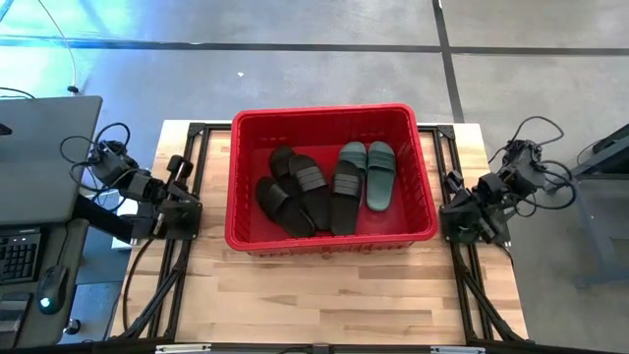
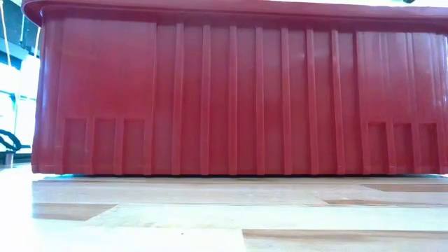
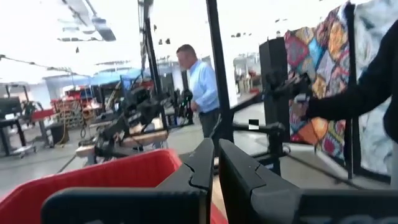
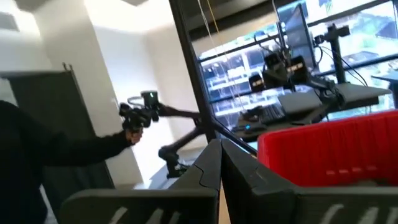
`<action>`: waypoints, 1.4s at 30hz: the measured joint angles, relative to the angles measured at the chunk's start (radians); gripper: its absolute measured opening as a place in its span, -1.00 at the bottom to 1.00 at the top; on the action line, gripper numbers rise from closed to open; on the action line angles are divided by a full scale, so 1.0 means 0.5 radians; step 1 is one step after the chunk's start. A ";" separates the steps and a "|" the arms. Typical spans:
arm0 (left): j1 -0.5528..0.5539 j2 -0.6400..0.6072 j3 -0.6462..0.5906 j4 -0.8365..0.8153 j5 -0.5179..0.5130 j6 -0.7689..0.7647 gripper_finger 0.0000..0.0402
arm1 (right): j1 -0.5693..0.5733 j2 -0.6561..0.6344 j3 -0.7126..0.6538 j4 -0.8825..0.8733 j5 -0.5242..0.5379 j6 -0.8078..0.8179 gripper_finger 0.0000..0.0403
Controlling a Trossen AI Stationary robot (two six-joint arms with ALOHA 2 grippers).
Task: Pick and place slides into bin
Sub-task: Return to Home Position
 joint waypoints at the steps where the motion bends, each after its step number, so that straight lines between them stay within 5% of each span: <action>1: 0.000 -0.014 -0.043 0.062 0.005 0.009 -0.93 | -0.001 -0.051 -0.031 0.004 -0.013 -0.004 -1.00; 6: 0.000 -0.039 -0.313 0.446 0.098 0.054 -0.94 | -0.001 -0.279 -0.170 0.008 -0.024 -0.006 -1.00; 16: 0.000 -0.038 -0.689 0.683 0.091 -0.112 -0.94 | -0.001 -0.273 -0.189 -0.012 -0.017 -0.062 -1.00; 42: 0.000 -0.043 -1.056 1.157 0.199 0.088 -0.93 | 0.000 -0.272 -0.189 -0.036 0.026 -0.057 -1.00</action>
